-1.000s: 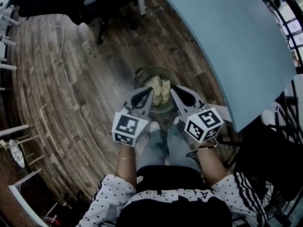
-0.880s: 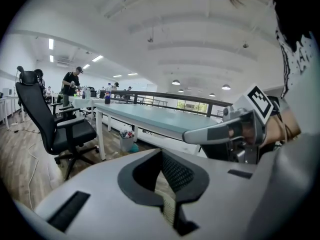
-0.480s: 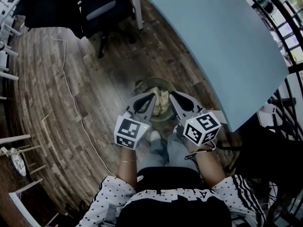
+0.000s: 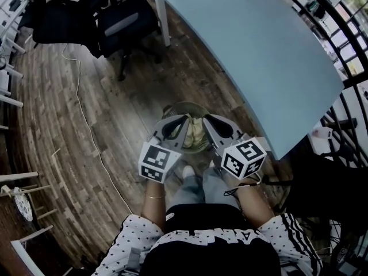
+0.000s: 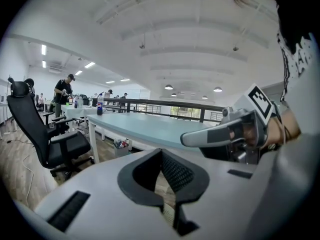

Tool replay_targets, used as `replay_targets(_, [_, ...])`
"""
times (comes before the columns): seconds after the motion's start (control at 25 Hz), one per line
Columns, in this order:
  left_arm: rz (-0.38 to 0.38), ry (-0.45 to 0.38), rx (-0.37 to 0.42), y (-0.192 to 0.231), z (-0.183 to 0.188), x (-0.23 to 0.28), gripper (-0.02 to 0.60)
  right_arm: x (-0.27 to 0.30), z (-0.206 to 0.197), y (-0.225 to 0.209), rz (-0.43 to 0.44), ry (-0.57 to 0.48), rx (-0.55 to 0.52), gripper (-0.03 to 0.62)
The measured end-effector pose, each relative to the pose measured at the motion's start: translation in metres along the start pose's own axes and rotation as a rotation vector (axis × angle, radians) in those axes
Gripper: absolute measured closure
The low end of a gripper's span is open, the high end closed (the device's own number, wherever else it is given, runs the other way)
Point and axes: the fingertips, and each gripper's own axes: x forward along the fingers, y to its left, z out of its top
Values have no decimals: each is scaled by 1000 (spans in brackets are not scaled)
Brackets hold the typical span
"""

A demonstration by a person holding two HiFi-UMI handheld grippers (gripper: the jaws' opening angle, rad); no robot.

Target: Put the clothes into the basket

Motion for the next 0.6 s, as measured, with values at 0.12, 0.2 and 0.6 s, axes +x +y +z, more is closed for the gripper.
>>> replay_targets(0.12, [-6, -2, 12, -3, 5, -2, 567, -3, 5, 4, 1, -4, -7, 549])
replay_targets(0.2, [-9, -6, 17, -5, 7, -3, 567, -5, 7, 6, 3, -6, -14, 549])
replay_targets(0.6, [-13, -18, 32, -11, 13, -7, 567, -10, 9, 11, 2, -10, -28, 549])
